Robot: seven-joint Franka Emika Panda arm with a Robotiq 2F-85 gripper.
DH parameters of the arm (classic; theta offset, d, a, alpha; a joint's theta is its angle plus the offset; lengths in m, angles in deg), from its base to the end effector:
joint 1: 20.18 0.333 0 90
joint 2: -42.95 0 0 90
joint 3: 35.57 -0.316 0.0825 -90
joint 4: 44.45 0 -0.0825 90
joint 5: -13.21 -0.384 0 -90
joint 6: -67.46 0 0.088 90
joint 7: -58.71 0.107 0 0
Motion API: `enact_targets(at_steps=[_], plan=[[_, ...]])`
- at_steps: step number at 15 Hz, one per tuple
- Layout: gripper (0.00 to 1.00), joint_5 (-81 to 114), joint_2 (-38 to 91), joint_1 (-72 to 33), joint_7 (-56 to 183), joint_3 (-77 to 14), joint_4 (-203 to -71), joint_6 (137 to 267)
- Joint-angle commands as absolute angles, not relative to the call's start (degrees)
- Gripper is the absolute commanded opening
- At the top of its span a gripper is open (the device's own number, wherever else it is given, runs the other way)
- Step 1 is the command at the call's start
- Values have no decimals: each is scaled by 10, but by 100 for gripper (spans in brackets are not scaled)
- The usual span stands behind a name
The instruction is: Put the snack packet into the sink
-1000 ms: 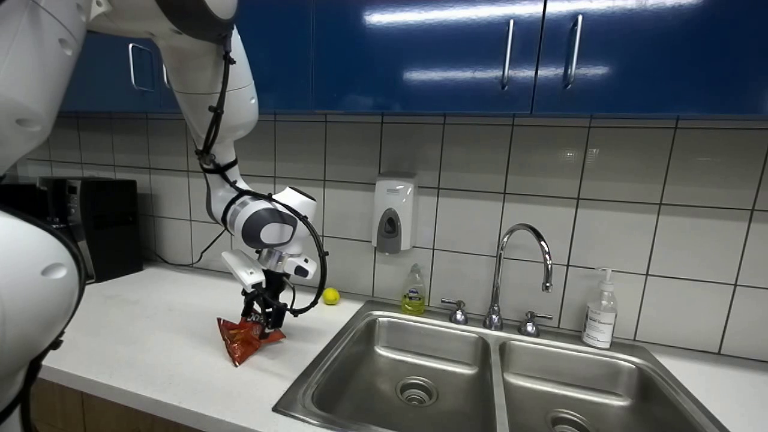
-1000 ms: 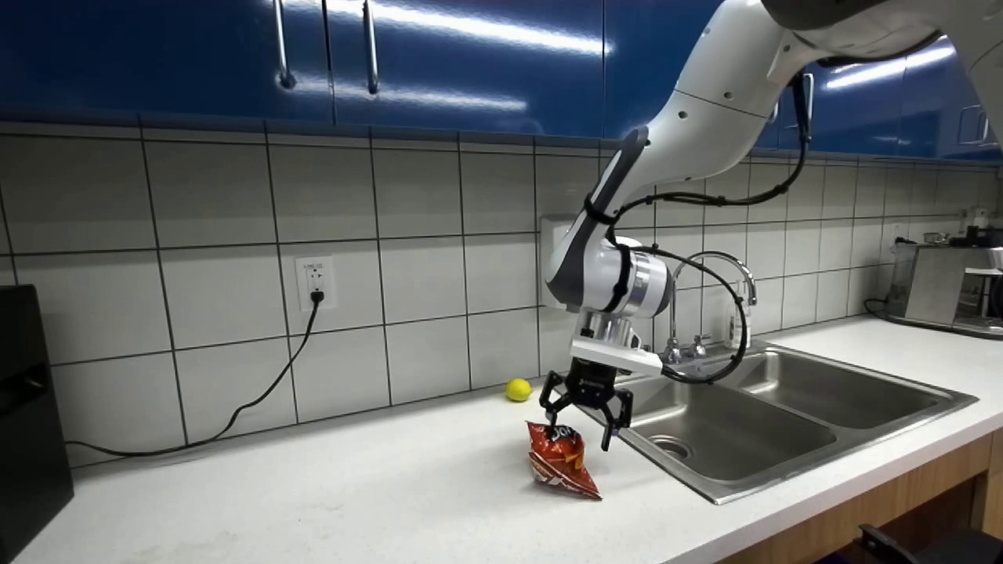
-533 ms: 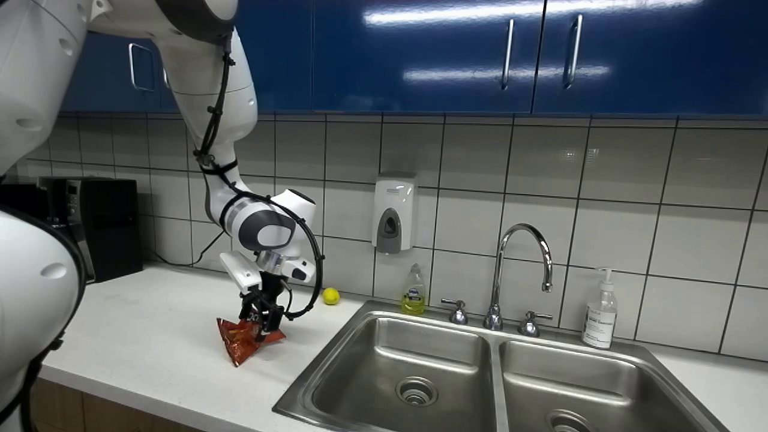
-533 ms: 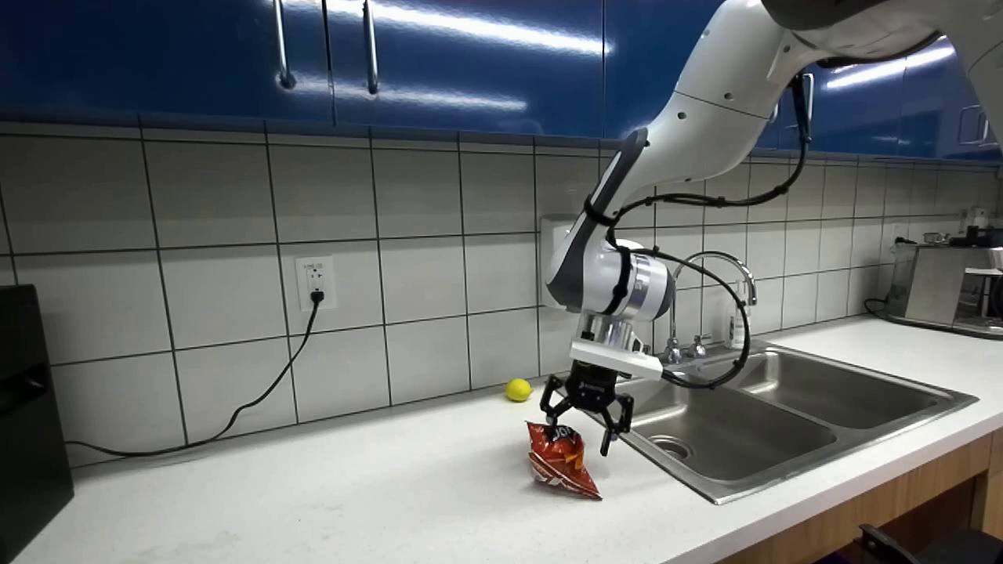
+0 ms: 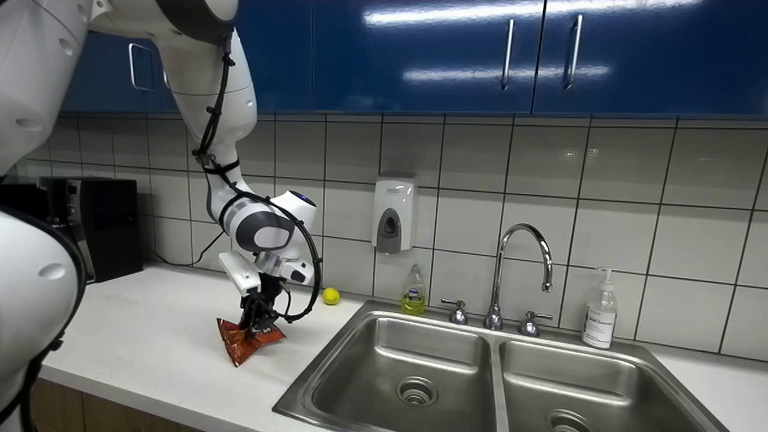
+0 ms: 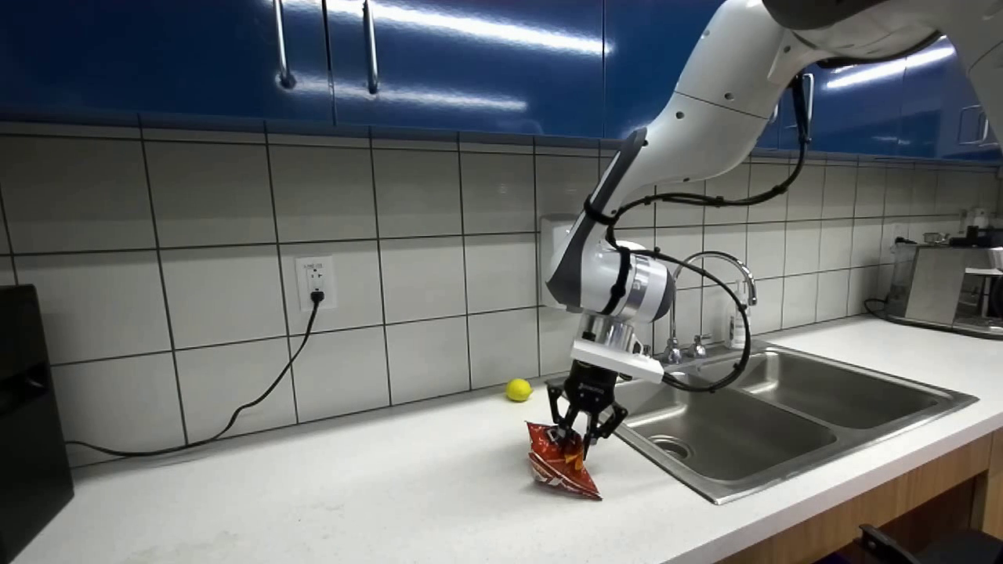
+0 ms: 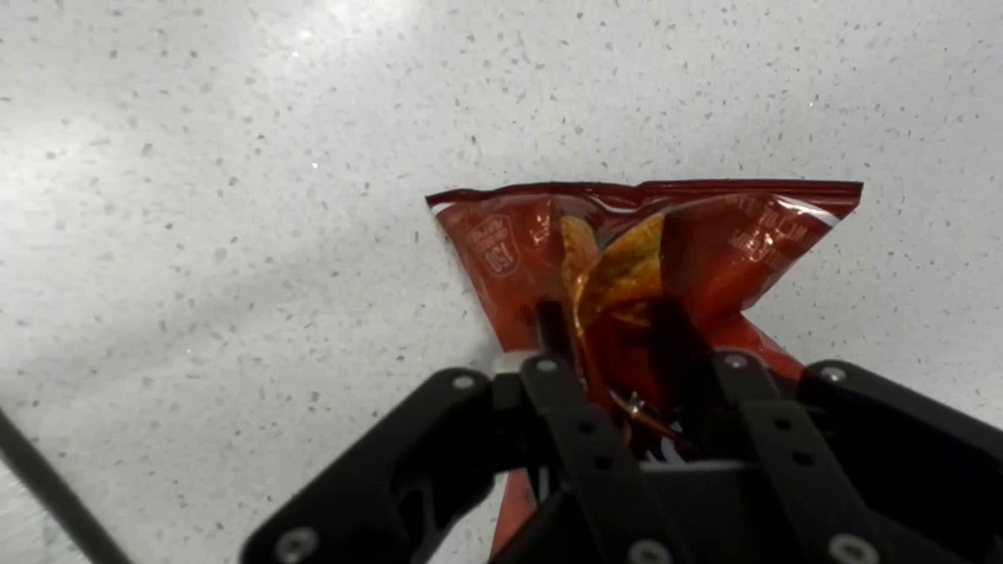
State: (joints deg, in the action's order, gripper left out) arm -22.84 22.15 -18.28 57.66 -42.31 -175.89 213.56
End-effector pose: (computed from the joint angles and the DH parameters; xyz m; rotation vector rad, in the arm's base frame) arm 0.5103 0.0720 0.1817 -2.7327 0.5306 0.1882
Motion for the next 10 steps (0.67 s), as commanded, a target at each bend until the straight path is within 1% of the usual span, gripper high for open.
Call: enact_targets(at_steps=[1,2,10], plan=[[3,-265,224,-205,531,-443,-1769,2143],[0,-272,221,-206,522,-444,-1769,2143],[0,-260,212,-194,519,-432,-1766,2140]])
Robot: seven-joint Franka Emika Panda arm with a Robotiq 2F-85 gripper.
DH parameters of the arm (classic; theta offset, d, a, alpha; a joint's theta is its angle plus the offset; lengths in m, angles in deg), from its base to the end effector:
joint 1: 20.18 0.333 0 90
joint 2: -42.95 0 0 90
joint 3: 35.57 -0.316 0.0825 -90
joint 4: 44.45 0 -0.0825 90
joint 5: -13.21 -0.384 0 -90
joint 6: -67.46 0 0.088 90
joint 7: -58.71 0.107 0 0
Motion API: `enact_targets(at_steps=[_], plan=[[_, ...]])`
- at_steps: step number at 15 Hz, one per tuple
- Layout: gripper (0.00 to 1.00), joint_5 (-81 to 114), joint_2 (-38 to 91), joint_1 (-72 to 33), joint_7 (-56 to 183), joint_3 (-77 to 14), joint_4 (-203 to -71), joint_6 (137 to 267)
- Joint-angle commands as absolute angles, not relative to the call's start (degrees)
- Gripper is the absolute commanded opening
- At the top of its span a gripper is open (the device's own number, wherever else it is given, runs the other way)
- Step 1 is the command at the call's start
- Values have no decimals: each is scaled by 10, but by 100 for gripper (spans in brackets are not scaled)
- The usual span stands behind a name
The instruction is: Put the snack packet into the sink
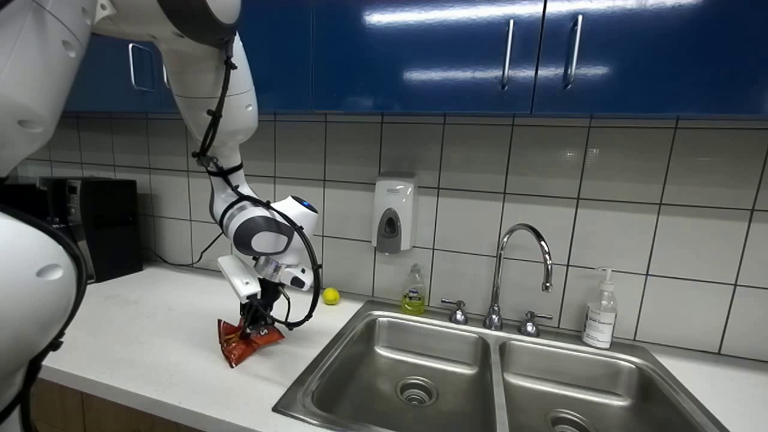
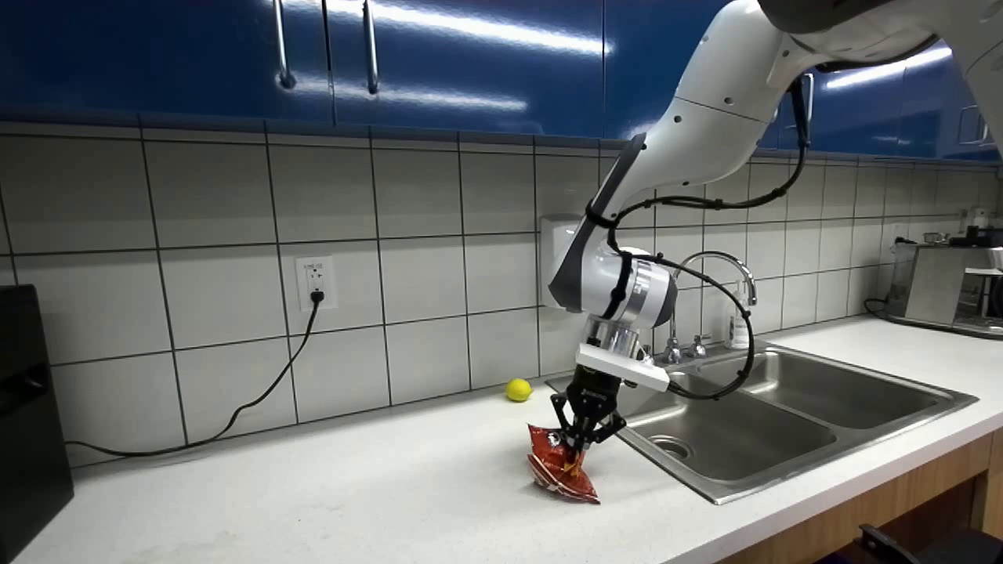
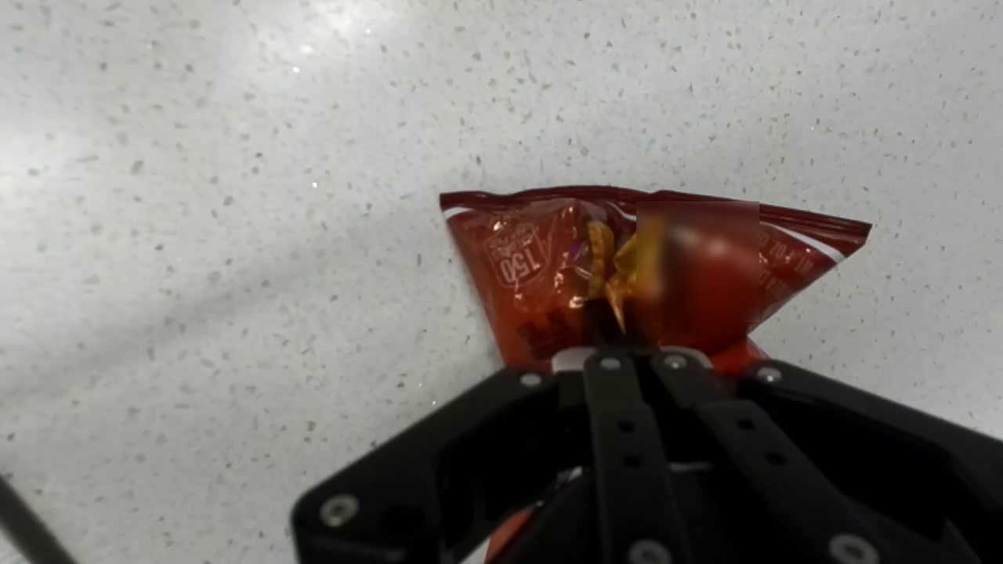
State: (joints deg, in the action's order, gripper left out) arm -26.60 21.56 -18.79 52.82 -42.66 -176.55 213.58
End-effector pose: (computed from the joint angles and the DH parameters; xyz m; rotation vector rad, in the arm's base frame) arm 0.5037 0.0694 0.1726 -2.7038 0.4986 0.1947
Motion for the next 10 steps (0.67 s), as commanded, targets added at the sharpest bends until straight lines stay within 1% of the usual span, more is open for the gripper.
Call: enact_targets(at_steps=[1,10], plan=[[0,-253,213,-191,523,-430,-1766,2139],[0,-154,238,-177,561,-425,-1766,2122]])
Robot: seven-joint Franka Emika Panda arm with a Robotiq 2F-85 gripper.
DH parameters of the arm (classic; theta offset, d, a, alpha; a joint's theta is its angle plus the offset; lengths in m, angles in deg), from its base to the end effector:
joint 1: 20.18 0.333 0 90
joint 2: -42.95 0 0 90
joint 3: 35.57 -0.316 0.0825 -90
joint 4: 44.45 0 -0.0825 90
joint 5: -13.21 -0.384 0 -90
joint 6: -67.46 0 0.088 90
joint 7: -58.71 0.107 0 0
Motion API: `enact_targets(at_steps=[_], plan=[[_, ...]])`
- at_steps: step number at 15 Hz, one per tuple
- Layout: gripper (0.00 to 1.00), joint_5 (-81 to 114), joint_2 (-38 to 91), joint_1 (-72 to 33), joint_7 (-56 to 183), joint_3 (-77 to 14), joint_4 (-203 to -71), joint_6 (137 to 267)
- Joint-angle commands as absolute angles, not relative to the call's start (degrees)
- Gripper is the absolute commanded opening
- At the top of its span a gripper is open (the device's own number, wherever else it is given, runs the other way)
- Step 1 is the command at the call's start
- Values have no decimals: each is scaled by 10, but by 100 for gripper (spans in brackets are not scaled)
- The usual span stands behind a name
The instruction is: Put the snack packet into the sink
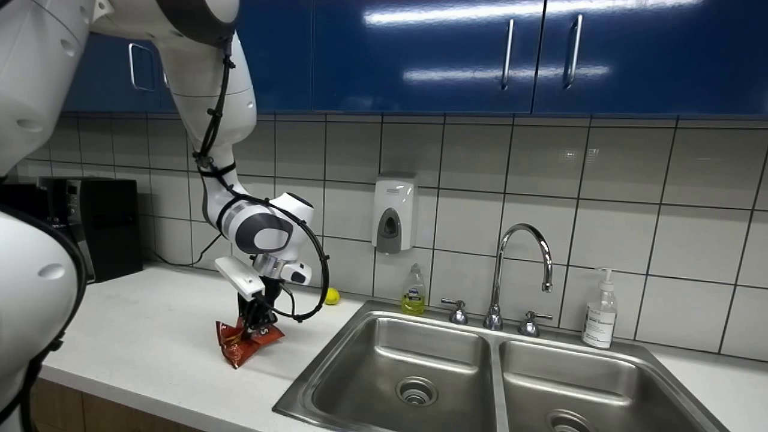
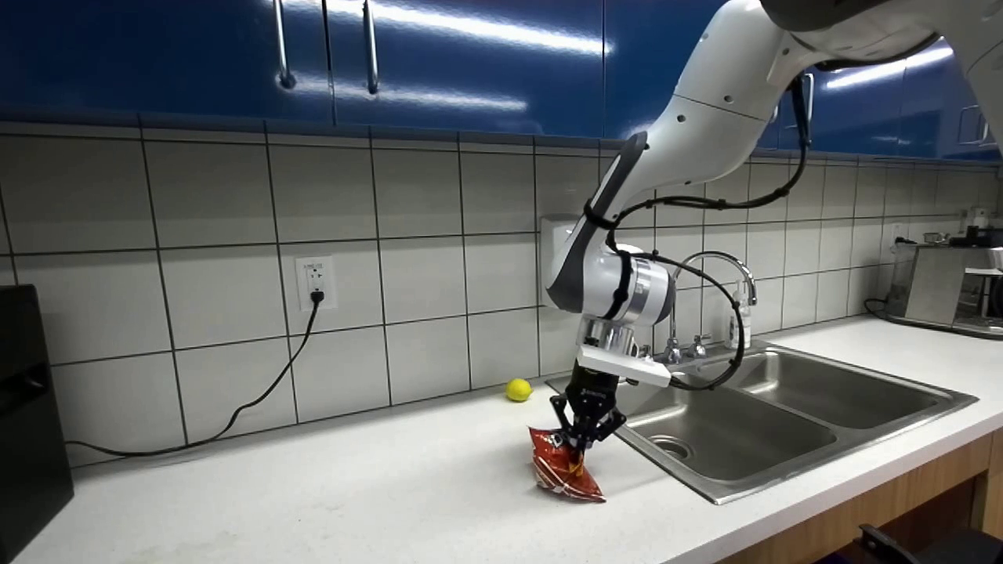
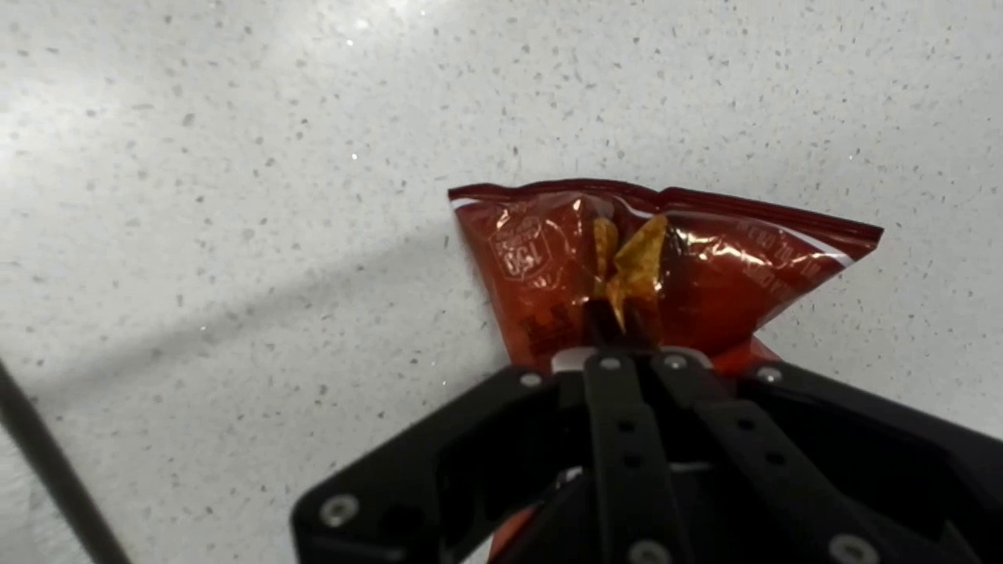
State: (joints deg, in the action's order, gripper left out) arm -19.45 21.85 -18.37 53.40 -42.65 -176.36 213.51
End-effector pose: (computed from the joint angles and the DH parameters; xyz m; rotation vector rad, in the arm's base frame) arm 0.5060 0.0747 0.1767 -2.7862 0.3567 0.1906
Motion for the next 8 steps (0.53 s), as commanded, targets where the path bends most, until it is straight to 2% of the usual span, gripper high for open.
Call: enact_targets(at_steps=[1,8], plan=[[0,-139,244,-175,567,-425,-1765,2119],[0,-66,291,-158,597,-425,-1770,2103]])
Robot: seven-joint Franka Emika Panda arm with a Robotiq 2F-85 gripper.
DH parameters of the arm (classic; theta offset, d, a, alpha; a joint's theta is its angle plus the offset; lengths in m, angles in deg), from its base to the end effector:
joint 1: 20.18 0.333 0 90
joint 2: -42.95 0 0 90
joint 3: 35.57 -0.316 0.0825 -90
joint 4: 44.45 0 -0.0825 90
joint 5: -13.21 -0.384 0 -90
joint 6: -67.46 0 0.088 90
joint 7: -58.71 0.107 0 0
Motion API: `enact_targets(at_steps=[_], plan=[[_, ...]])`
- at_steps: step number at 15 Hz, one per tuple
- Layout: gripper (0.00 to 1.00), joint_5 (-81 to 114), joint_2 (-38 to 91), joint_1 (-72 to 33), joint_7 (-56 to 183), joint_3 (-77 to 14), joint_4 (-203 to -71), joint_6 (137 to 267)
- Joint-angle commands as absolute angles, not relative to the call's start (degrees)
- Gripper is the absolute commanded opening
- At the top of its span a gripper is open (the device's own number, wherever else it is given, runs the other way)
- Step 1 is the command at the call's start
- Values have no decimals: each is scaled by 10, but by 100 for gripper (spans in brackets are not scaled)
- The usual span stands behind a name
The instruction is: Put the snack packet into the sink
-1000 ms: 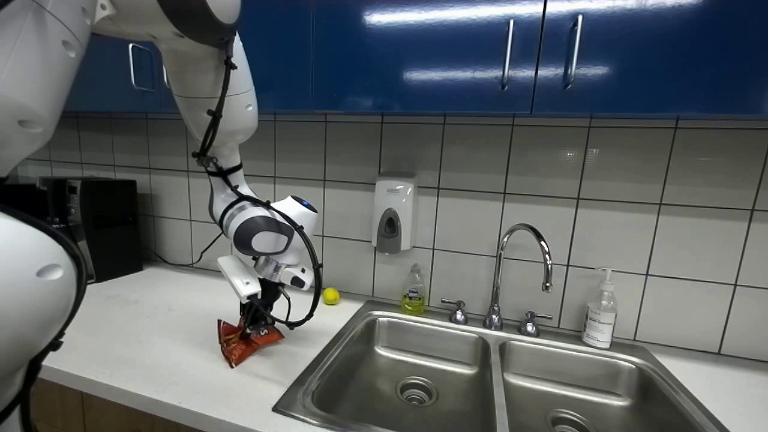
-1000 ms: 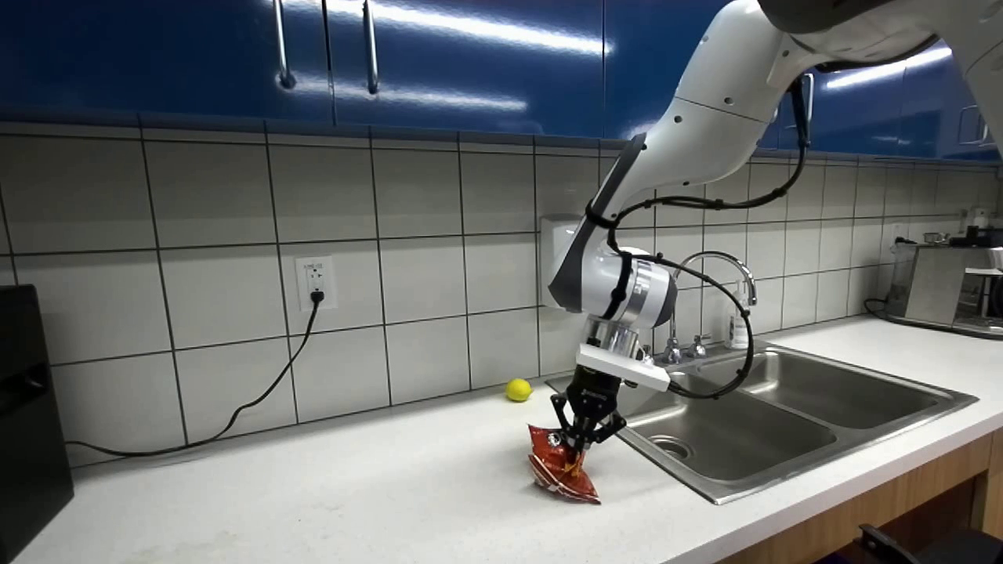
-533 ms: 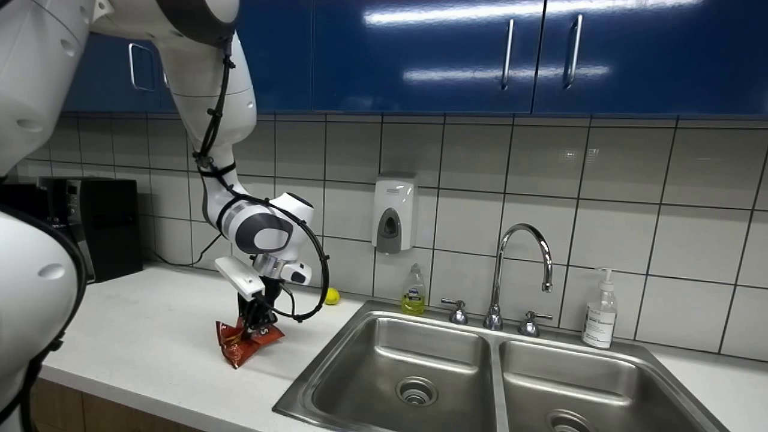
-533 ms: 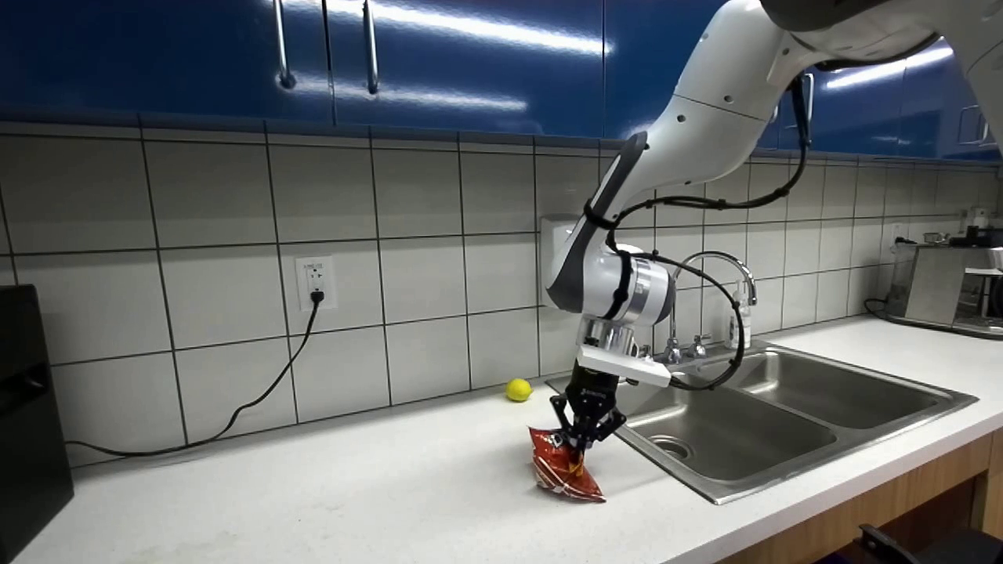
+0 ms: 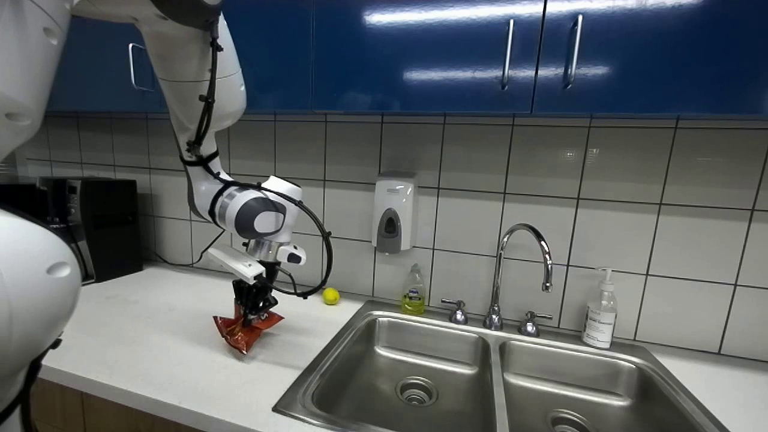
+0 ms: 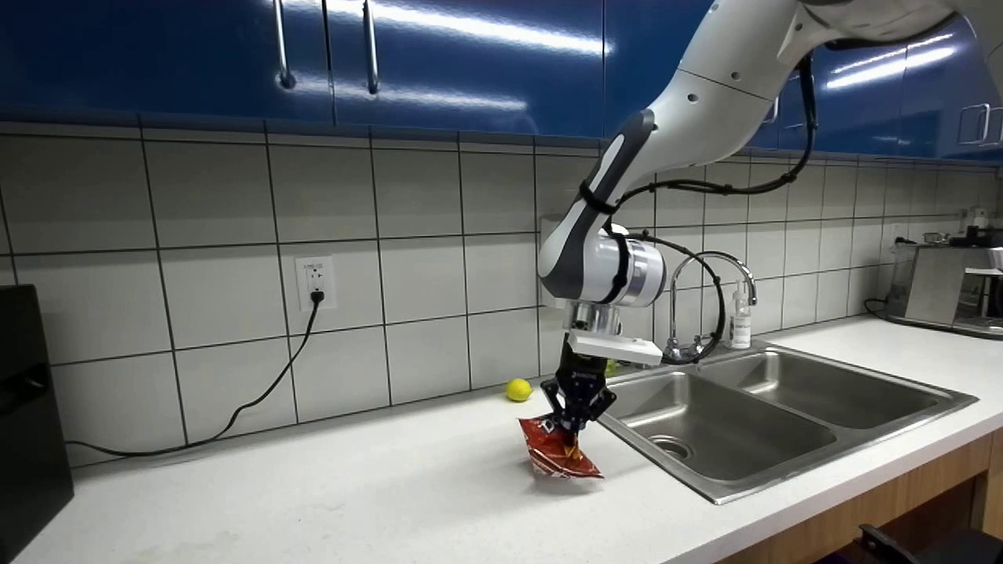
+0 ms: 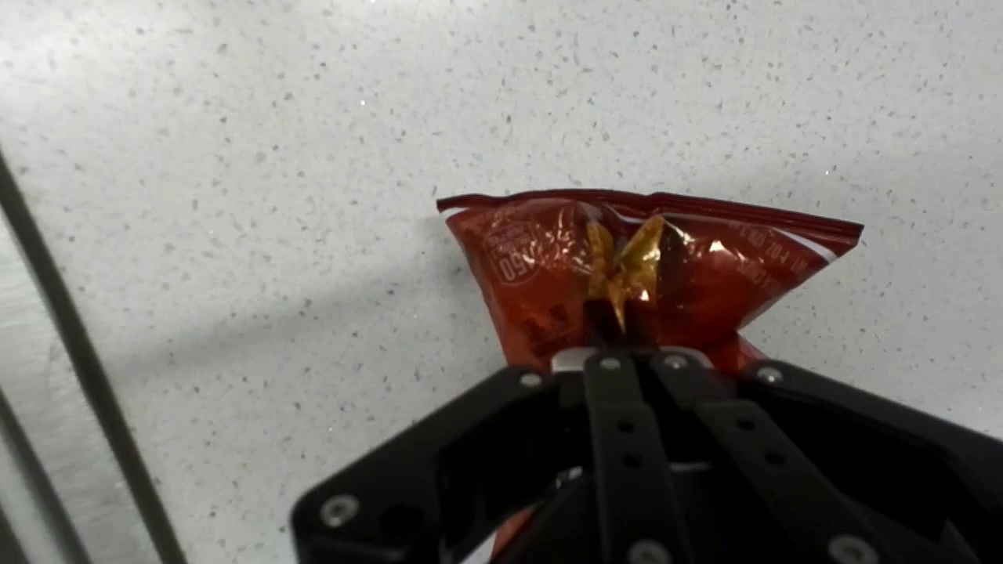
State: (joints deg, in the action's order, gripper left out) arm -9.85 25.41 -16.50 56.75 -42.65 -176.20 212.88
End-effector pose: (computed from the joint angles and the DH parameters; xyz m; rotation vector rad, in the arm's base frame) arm 0.5124 0.0944 0.2093 -2.8861 0.1782 0.1294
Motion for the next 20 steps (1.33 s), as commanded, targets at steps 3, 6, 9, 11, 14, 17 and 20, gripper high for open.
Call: enact_targets(at_steps=[3,6,9,11,14,17,20], plan=[[0,-34,314,-151,615,-422,-1770,2087],[0,7,342,-144,632,-419,-1771,2061],[0,42,363,-141,646,-418,-1770,2038],[0,58,371,-141,655,-418,-1768,2026],[0,76,378,-144,667,-414,-1764,2019],[0,90,384,-149,680,-404,-1762,2019],[0,97,386,-154,690,-390,-1763,2022]])
